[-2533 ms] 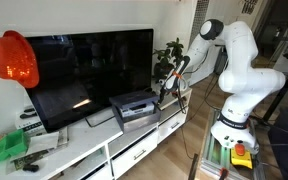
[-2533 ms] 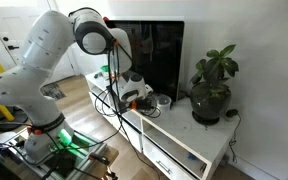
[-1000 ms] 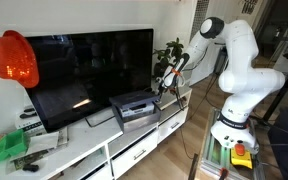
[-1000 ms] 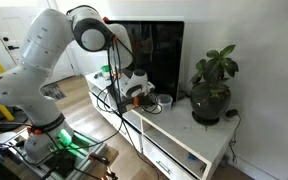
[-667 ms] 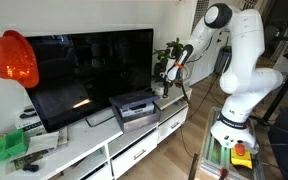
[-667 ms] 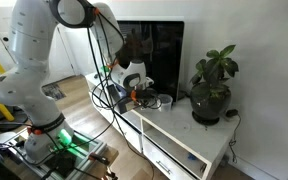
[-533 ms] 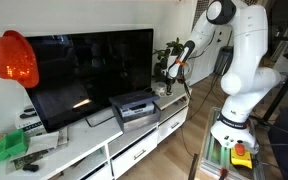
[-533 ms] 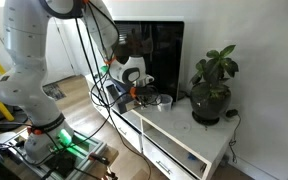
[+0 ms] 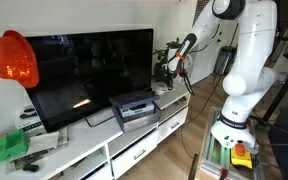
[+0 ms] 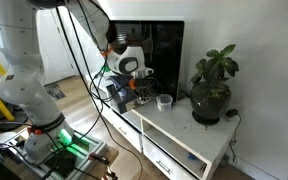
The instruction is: Put the sunglasses in the plastic bowl and then cover the plastic bowl with the plastic lid
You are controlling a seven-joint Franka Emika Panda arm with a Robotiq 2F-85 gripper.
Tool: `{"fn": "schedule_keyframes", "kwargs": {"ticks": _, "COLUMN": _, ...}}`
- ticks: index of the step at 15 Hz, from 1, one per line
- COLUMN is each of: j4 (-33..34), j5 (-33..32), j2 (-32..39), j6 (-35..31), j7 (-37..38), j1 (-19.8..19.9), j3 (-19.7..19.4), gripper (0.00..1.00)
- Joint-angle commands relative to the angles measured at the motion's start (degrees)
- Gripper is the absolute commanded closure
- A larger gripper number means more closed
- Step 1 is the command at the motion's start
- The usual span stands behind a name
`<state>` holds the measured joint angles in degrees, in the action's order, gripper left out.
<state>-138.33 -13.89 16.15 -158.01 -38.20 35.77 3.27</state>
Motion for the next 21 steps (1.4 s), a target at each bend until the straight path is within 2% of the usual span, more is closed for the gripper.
{"fn": "schedule_keyframes", "kwargs": {"ticks": 1, "j4": 0.06, "j5": -11.61, "j2": -2.51, "j6": -0.39, "j7": 6.60, "j1": -10.92, "j3": -12.61, "gripper": 0.97}}
{"fn": "schedule_keyframes", "kwargs": {"ticks": 4, "j4": 3.13, "j5": -24.31, "j2": -2.66, "j6": 2.69, "j7": 11.66, "j1": -17.62, "j3": -20.87, "gripper": 0.97}}
{"fn": "schedule_keyframes", "kwargs": {"ticks": 7, "j4": 6.02, "j5": -36.82, "j2": -2.03, "j6": 5.55, "j7": 15.70, "j1": -20.82, "j3": -23.88, "gripper": 0.97}}
{"fn": "schedule_keyframes", "kwargs": {"ticks": 16, "j4": 13.48, "j5": -65.70, "j2": 7.22, "j6": 9.31, "j7": 22.11, "j1": -23.44, "j3": -20.25, "gripper": 0.97}}
{"fn": "schedule_keyframes", "kwargs": {"ticks": 21, "j4": 16.49, "j5": -81.35, "j2": 12.02, "j6": 13.16, "j7": 24.44, "j1": -23.59, "j3": -18.24, "gripper": 0.97}}
